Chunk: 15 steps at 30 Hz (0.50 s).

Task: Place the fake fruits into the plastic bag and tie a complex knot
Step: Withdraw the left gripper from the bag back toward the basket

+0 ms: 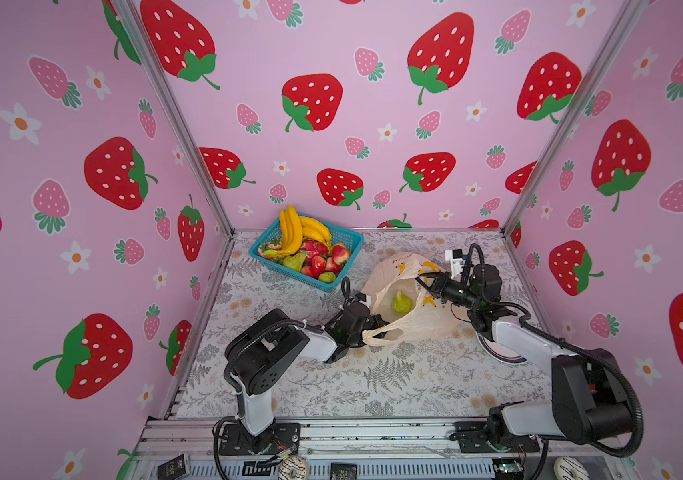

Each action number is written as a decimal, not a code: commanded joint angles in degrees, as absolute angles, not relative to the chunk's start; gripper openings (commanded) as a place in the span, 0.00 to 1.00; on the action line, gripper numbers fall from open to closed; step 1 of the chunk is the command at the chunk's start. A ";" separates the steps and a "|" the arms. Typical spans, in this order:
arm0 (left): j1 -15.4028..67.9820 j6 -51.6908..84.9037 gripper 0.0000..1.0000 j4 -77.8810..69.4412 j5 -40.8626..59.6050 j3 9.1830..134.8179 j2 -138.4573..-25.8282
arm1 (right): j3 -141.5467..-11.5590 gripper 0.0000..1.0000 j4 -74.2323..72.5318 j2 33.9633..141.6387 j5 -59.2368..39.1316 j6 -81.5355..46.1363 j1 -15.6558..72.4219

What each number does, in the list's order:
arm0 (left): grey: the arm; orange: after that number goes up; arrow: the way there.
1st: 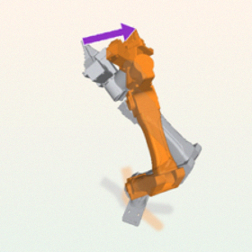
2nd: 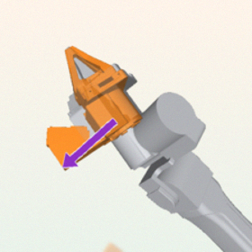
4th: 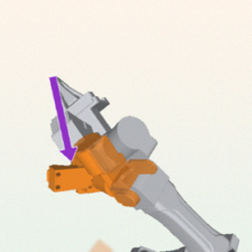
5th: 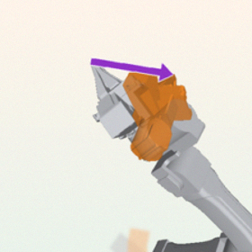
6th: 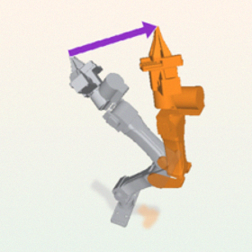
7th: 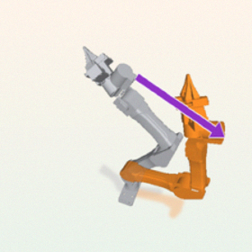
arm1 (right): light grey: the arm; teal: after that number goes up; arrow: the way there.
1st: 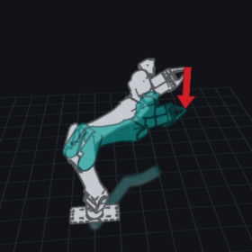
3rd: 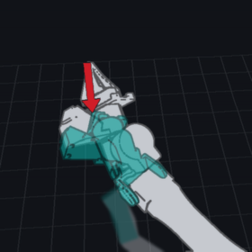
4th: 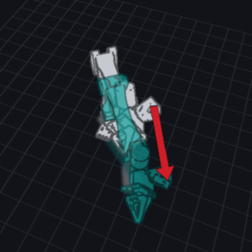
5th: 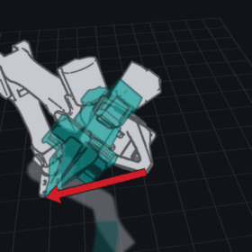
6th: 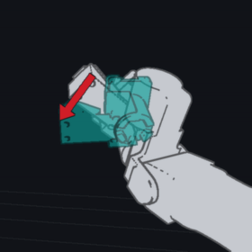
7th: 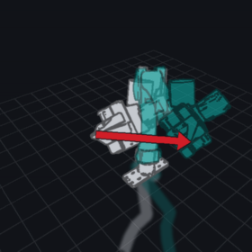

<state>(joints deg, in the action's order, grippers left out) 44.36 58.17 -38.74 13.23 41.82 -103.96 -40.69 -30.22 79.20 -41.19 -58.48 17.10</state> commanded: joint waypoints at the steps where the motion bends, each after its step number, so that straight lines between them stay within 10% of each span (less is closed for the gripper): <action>1: 44.29 54.24 0.00 -38.98 16.71 42.17 -96.54 | -45.97 0.00 -18.68 76.00 -39.90 -46.14 15.50; 8: 44.30 49.55 0.00 -32.21 23.70 43.63 -83.16 | -54.25 0.00 4.51 67.80 -19.87 -28.15 15.39; 15: 42.27 48.57 0.08 -29.26 24.89 43.52 -85.04 | -52.65 0.00 3.57 67.26 -19.78 -27.86 15.40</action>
<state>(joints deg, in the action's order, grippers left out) 43.55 49.15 -31.40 22.13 43.11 -83.22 -53.30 0.58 66.02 -21.76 -30.65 15.57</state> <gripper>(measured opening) 0.045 0.047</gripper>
